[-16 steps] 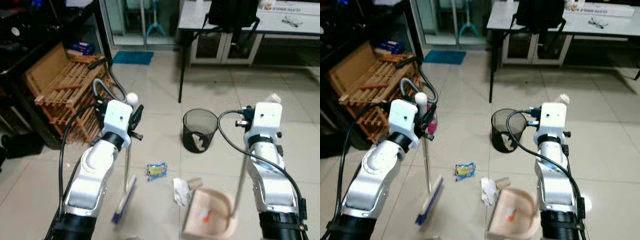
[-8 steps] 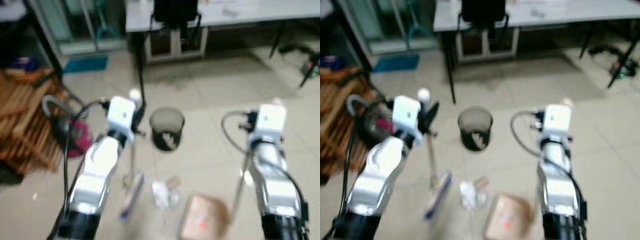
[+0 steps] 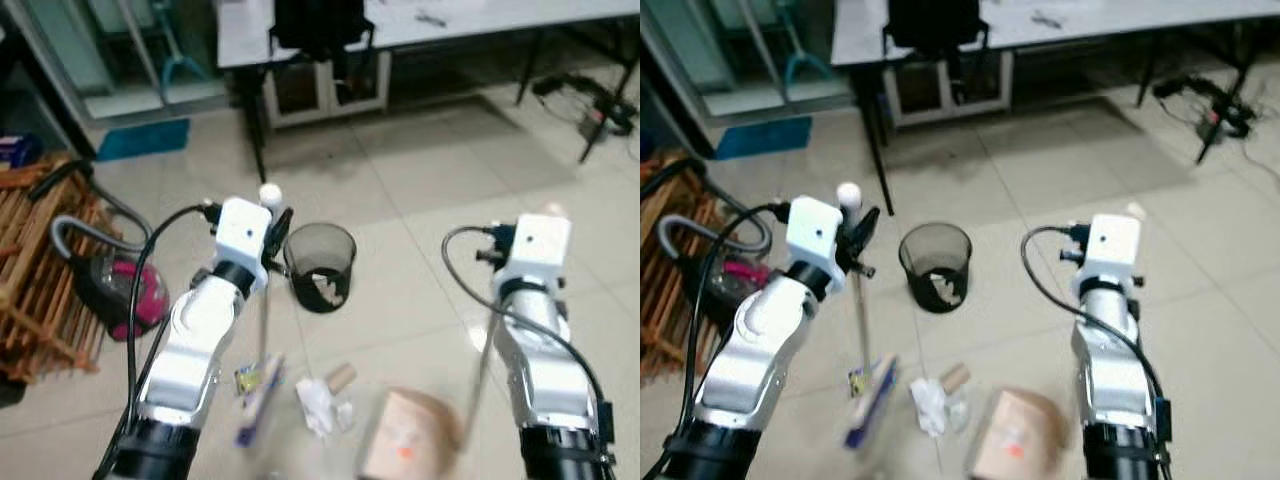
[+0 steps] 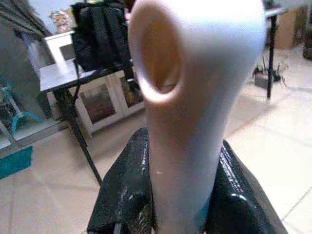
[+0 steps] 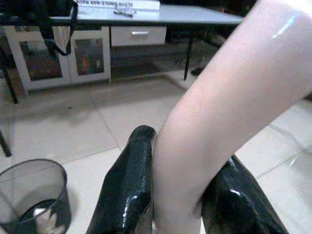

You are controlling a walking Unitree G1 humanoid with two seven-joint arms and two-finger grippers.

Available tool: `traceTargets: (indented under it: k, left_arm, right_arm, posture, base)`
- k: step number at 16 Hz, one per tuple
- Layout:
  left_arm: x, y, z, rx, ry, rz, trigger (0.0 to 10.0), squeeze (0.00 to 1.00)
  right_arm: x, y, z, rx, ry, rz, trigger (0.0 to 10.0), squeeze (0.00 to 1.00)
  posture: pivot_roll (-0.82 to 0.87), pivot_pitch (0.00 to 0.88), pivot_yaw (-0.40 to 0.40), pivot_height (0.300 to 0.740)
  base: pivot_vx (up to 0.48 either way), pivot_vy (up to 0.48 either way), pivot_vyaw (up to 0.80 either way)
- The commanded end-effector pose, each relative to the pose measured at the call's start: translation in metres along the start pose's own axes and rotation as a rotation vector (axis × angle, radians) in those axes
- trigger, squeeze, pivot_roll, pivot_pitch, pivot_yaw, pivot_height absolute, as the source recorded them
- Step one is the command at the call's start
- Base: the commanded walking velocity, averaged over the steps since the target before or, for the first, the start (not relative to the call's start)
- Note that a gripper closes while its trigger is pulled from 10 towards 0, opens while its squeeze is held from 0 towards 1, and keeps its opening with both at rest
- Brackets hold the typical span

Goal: Sweep floor

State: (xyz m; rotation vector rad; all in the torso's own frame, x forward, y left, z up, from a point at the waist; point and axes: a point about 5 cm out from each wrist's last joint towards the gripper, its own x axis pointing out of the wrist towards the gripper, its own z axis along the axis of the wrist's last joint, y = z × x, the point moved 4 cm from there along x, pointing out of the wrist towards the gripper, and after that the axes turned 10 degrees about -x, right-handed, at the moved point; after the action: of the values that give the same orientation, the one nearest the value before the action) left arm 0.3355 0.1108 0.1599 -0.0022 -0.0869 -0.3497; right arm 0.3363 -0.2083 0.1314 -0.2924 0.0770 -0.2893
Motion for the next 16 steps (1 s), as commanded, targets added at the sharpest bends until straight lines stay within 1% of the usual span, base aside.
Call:
traceTargets:
  k: [1, 4, 5, 6, 8, 10, 12, 14, 16]
  left_arm:
    - [-0.001, 0.009, 0.005, 0.043, -0.018, 0.019, 10.0, 0.0]
    - [0.001, 0.009, 0.0, 0.052, -0.016, 0.023, 10.0, 0.0]
    - [0.002, 0.009, 0.0, 0.075, -0.024, 0.018, 10.0, 0.0]
    - [0.007, 0.005, -0.005, 0.092, -0.026, -0.003, 10.0, 0.0]
    - [0.012, 0.002, -0.01, 0.083, -0.032, -0.012, 10.0, 0.0]
    - [0.016, -0.001, -0.01, 0.083, -0.065, -0.021, 10.0, 0.0]
    - [0.022, -0.008, -0.012, 0.065, -0.099, -0.039, 10.0, 0.0]
    - [0.024, -0.012, -0.015, 0.052, -0.118, -0.044, 10.0, 0.0]
    - [0.026, -0.014, -0.019, 0.051, -0.126, -0.047, 10.0, 0.0]
  right_arm:
    - [0.0, 0.008, 0.011, 0.027, -0.049, 0.011, 10.0, 0.0]
    - [0.004, 0.006, 0.01, 0.006, -0.079, -0.004, 10.0, 0.0]
    - [0.006, 0.006, 0.01, -0.003, -0.092, -0.003, 10.0, 0.0]
    - [0.01, 0.008, 0.01, -0.004, -0.115, -0.002, 10.0, 0.0]
    - [0.015, 0.015, 0.012, 0.003, -0.139, 0.017, 10.0, 0.0]
    - [0.019, 0.025, 0.017, -0.006, -0.185, 0.05, 10.0, 0.0]
    - [0.024, 0.039, 0.011, -0.063, -0.2, 0.099, 10.0, 0.0]
    - [0.026, 0.047, 0.004, -0.092, -0.194, 0.123, 10.0, 0.0]
    - [0.026, 0.056, 0.002, -0.086, -0.195, 0.133, 10.0, 0.0]
  posture:
    - [-0.03, 0.053, 0.062, 0.74]
    - [-0.02, 0.065, 0.067, 0.74]
    - [-0.01, 0.08, 0.065, 0.74]
    - [-0.01, 0.09, 0.062, 0.74]
    - [-0.01, 0.101, 0.061, 0.74]
    - [-0.01, 0.125, 0.056, 0.74]
    - [-0.01, 0.153, 0.042, 0.74]
    - [-0.02, 0.17, 0.039, 0.74]
    - [-0.02, 0.193, 0.036, 0.74]
  base:
    - [0.0, 0.0, 0.0]
    - [0.0, 0.0, 0.0]
    - [0.0, 0.0, 0.0]
    - [0.0, 0.0, 0.0]
    - [0.0, 0.0, 0.0]
    - [0.0, 0.0, 0.0]
    - [0.0, 0.0, 0.0]
    - [0.0, 0.0, 0.0]
    - [0.0, 0.0, 0.0]
